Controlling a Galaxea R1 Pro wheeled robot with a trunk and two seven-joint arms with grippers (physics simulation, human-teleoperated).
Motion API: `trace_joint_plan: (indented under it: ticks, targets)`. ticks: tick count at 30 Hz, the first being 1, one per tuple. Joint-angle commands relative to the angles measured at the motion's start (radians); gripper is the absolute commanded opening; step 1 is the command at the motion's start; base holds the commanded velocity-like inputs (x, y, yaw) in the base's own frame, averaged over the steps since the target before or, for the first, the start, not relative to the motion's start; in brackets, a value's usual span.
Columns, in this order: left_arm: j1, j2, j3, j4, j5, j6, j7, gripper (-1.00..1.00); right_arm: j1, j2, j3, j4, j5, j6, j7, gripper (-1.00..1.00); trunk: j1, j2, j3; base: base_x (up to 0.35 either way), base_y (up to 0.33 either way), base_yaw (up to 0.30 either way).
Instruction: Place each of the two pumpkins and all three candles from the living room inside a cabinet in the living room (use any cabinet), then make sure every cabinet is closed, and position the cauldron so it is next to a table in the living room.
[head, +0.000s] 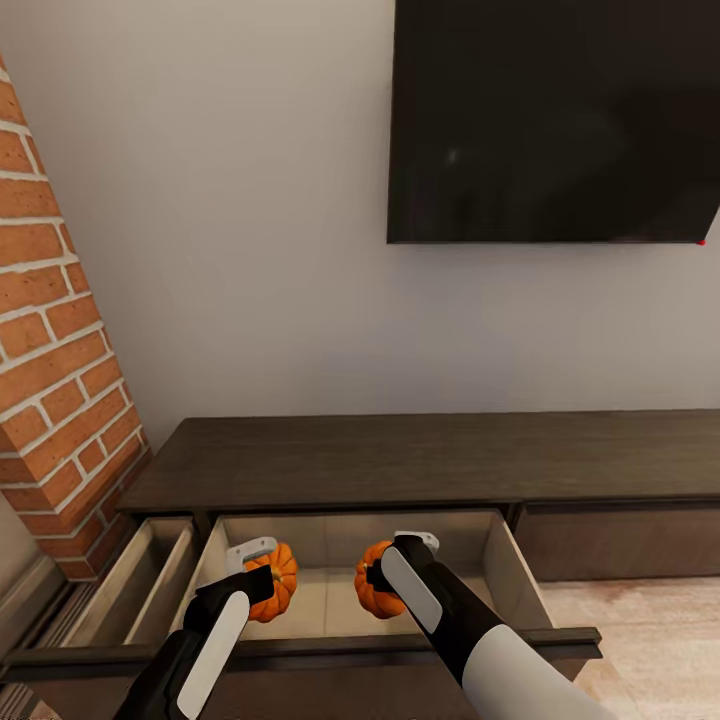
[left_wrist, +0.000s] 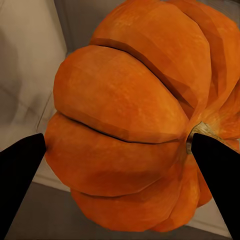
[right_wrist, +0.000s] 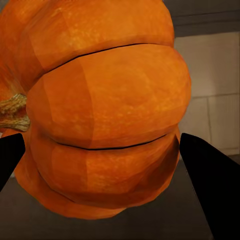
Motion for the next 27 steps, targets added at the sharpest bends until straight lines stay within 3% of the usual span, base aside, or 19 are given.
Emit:
trace_joint_plan:
  ticks: [1,7,14,21,22,27]
  targets:
    - [0.0,0.0,0.0,0.0,-0.001,-0.001,0.0,-1.0,0.0,0.0,0.0,0.0,0.001,-0.001,0.0,-1.0,0.004,-0.007,-0.003,0.003,0.0,0.0]
    - [0.0,0.0,0.0,0.0,0.0,-0.001,0.0,-1.0,0.0,0.0,0.0,0.0,0.001,-0.001,0.0,-1.0,0.027,-0.049,-0.022,0.001,0.0,0.0]
    - [0.0,0.0,0.0,0.0,0.001,-0.001,0.0,-1.0,0.0,0.0,0.0,0.0,0.001,-0.001,0.0,-1.0,0.033,-0.058,-0.041,0.0,0.0,0.0]
    - [0.0,0.0,0.0,0.0,0.001,-0.001,0.0,-1.0,0.0,0.0,0.0,0.0,0.002,-0.001,0.0,-1.0,0.033,-0.058,-0.041,0.0,0.0,0.0]
    - [0.0,0.0,0.0,0.0,0.001,-0.001,0.0,-1.0,0.0,0.0,0.0,0.0,0.002,-0.001,0.0,1.0,0.033,-0.058,-0.041,0.0,0.0,0.0]
    - [0.0,0.0,0.0,-0.001,0.001,-0.001,0.0,-1.0,0.0,0.0,0.0,0.0,0.002,-0.001,0.0,1.0,0.033,-0.058,-0.041,0.0,0.0,0.0]
